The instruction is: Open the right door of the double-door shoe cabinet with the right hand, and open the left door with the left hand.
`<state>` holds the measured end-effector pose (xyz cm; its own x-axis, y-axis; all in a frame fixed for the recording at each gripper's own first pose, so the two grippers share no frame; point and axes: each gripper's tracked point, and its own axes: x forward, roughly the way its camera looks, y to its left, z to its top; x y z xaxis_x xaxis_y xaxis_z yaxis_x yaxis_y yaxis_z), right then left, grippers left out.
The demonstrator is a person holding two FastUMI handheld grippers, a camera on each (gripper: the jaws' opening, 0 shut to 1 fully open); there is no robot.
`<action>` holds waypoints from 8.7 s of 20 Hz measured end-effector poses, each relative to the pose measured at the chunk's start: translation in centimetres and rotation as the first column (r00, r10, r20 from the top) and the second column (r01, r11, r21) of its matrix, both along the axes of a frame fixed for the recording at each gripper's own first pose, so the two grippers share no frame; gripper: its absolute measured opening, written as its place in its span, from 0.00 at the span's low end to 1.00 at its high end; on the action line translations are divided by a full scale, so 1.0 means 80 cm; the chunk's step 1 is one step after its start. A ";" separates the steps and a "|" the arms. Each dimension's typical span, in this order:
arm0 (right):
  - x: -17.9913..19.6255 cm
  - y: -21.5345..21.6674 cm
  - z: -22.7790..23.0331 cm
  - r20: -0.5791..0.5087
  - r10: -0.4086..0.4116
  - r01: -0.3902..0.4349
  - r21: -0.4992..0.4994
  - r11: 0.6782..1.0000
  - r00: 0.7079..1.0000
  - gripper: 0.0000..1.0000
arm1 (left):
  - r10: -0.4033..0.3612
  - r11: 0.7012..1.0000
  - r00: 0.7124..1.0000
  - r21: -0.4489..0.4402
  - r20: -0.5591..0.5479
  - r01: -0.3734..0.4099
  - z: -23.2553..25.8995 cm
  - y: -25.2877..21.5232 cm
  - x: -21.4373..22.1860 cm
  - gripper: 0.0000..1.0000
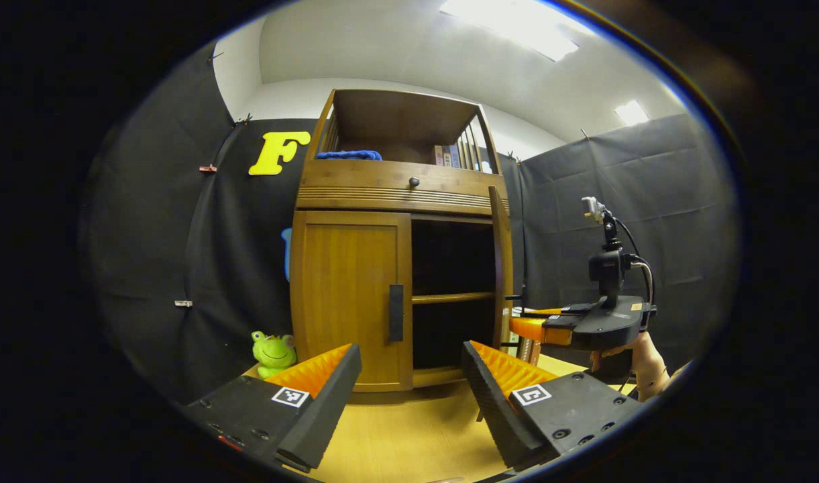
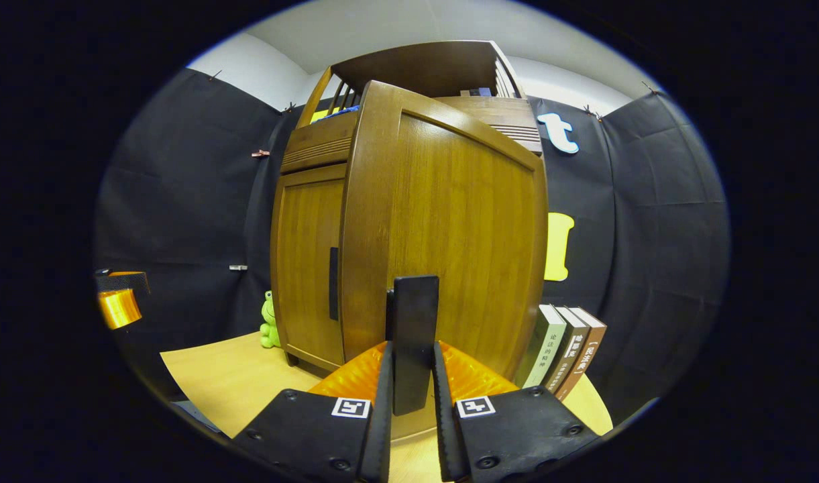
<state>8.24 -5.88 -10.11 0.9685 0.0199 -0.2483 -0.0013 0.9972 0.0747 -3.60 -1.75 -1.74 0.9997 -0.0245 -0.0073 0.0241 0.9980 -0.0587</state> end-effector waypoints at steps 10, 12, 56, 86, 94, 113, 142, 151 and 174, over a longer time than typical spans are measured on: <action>-0.041 -0.056 0.009 -0.010 -0.092 0.091 -0.068 0.993 0.996 0.27 | -0.133 0.991 0.991 -0.025 -0.014 0.133 -0.008 -0.060 0.011 0.94; -0.050 -0.069 0.008 -0.021 -0.111 0.109 -0.070 0.992 0.994 0.27 | -0.152 0.988 0.988 -0.039 -0.013 0.151 -0.009 -0.070 0.019 0.96; -0.146 -0.177 0.051 0.213 -0.239 0.271 -0.138 0.953 0.947 0.94 | 0.145 0.988 0.989 0.059 -0.025 -0.144 -0.094 0.058 0.398 0.93; -0.144 -0.049 0.069 0.185 -0.143 0.175 -0.172 0.969 0.972 0.95 | -0.057 0.998 0.995 -0.014 -0.087 0.056 -0.080 0.093 0.221 0.31; -0.131 -0.007 0.075 0.195 -0.097 0.127 -0.151 0.980 0.976 0.94 | -0.054 0.998 0.994 -0.032 -0.092 0.051 -0.078 0.126 0.173 0.27; -0.132 0.054 0.074 0.177 -0.036 0.058 -0.123 0.991 0.984 0.95 | 0.126 0.992 0.986 0.017 -0.110 -0.125 -0.082 0.225 0.086 0.24; -0.124 0.081 0.053 0.114 0.000 0.006 -0.052 0.999 0.993 0.97 | -0.012 1.000 1.000 0.019 -0.026 0.013 -0.025 0.118 0.021 0.95; -0.128 0.060 0.060 0.127 -0.018 0.025 -0.051 0.998 0.992 0.97 | -0.024 0.999 1.000 0.043 0.013 0.024 -0.001 0.081 0.032 0.95; -0.132 0.053 0.086 0.179 -0.022 0.035 -0.065 0.997 0.984 0.97 | -0.131 0.990 0.991 0.063 0.032 0.129 0.002 0.042 0.029 0.95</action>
